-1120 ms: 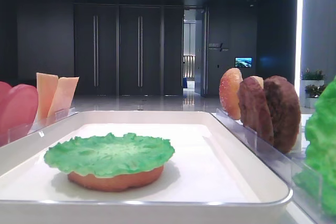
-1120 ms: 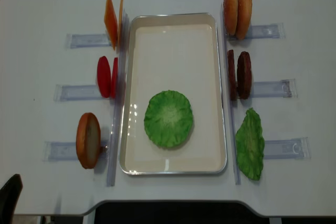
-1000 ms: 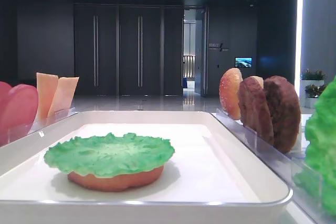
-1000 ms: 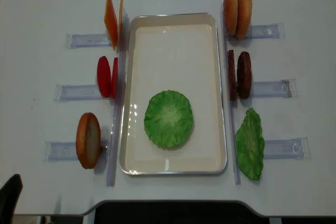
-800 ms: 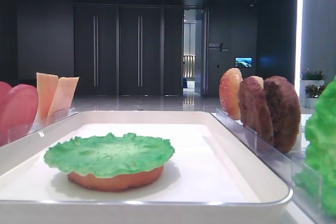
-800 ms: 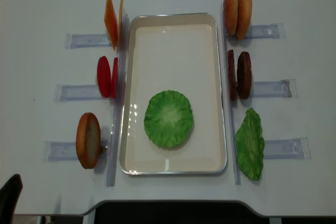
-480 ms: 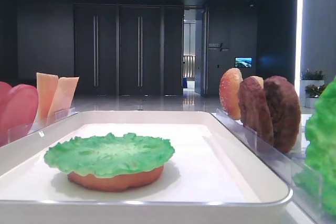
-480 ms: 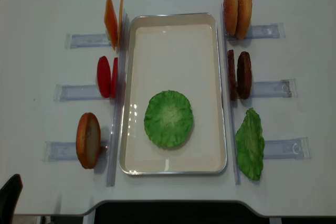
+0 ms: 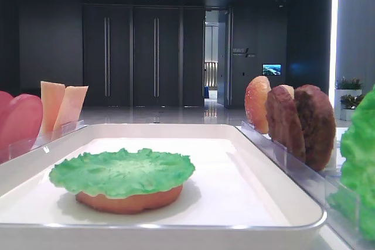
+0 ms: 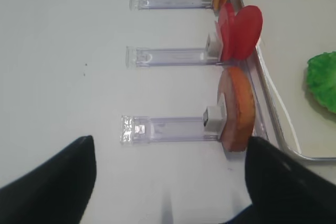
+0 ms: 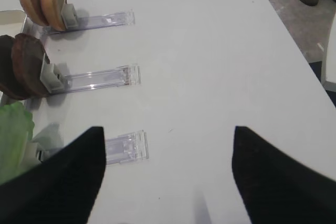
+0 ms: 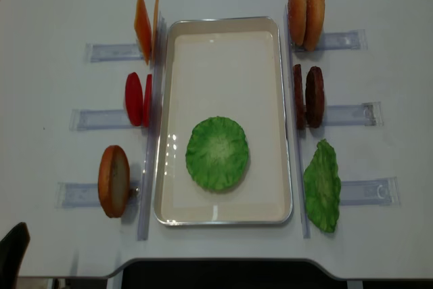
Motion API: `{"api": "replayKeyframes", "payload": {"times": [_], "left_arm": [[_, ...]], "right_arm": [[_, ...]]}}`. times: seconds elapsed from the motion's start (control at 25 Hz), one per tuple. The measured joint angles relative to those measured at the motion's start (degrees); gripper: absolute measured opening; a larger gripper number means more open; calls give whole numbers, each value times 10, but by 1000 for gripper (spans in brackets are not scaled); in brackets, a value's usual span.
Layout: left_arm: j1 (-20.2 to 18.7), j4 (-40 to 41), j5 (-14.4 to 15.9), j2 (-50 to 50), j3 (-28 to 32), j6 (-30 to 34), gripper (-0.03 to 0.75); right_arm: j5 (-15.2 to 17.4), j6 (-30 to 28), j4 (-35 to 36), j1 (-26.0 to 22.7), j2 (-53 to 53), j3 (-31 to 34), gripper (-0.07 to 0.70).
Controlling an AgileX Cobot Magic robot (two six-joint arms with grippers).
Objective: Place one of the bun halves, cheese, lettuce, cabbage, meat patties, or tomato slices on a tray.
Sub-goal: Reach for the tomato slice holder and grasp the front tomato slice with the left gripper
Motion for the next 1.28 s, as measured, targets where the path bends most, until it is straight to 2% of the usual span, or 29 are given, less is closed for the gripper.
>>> {"api": "replayKeyframes", "payload": {"times": [0.2, 0.36, 0.56, 0.96, 1.16, 1.28], "left_arm": [[0, -1, 4, 70, -15, 0, 692], [0, -6, 6, 143, -48, -1, 692], [0, -11, 24, 254, -97, -1, 692], [0, -10, 33, 492, -220, -1, 692], [0, 18, 64, 598, -300, 0, 692], [0, 29, 69, 651, -351, 0, 692]], "right_arm": [[0, 0, 0, 0, 0, 0, 484], [0, 0, 0, 0, 0, 0, 483], [0, 0, 0, 0, 0, 0, 482], [-1, 0, 0, 0, 0, 0, 482], [-2, 0, 0, 0, 0, 0, 482], [-2, 0, 0, 0, 0, 0, 482]]}}
